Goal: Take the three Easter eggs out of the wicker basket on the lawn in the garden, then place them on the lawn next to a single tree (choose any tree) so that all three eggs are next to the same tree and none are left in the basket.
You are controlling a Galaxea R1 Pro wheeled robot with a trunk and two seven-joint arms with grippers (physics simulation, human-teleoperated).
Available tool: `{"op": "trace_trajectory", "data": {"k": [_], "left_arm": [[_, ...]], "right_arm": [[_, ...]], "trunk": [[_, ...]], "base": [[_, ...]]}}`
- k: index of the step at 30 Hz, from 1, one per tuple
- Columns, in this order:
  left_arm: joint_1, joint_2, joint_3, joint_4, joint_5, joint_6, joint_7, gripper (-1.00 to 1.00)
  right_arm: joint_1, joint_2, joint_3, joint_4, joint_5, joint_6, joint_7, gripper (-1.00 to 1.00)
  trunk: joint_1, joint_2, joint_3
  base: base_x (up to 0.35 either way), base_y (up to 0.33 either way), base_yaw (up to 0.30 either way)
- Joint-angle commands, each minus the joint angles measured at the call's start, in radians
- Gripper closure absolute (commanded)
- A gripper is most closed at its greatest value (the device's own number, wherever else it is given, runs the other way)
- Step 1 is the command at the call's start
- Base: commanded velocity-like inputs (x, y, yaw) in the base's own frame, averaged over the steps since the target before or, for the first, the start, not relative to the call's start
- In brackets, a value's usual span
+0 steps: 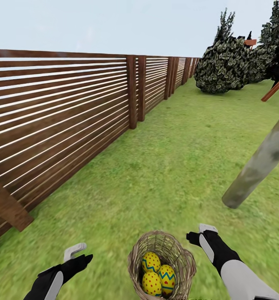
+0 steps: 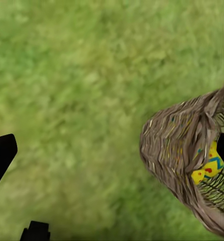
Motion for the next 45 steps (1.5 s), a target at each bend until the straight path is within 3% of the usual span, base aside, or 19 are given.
{"op": "trace_trajectory", "data": {"k": [1,10,24,36,45], "left_arm": [[0.000,0.000,0.002,-0.001,0.006,0.006,0.000,-1.00],[0.000,0.000,0.000,-0.001,0.004,0.004,0.002,-1.00],[0.000,0.000,0.000,-0.001,0.003,0.004,0.004,-1.00],[0.000,-0.001,-0.001,0.000,-0.001,0.004,0.007,-1.00],[0.000,-0.002,-0.026,0.001,-0.010,0.001,0.033,-1.00]], "right_arm": [[0.000,0.000,0.001,-0.001,-0.011,0.004,-0.006,-1.00],[0.000,0.001,0.001,-0.001,-0.011,0.004,-0.006,-1.00],[0.000,0.002,0.003,-0.001,-0.007,0.005,-0.006,-1.00],[0.000,0.001,0.002,-0.001,-0.007,0.004,-0.004,-1.00],[0.000,0.000,0.002,-0.001,-0.007,0.005,-0.005,-1.00]], "trunk": [[-0.004,0.007,0.003],[-0.038,0.070,0.035],[-0.092,0.168,0.080],[-0.138,0.252,0.129],[-0.173,0.315,0.167]], "base": [[0.000,0.000,-0.233],[0.000,0.000,-0.230],[0.000,0.000,-0.035],[0.000,0.000,-0.170],[0.000,0.000,-0.202]]}}
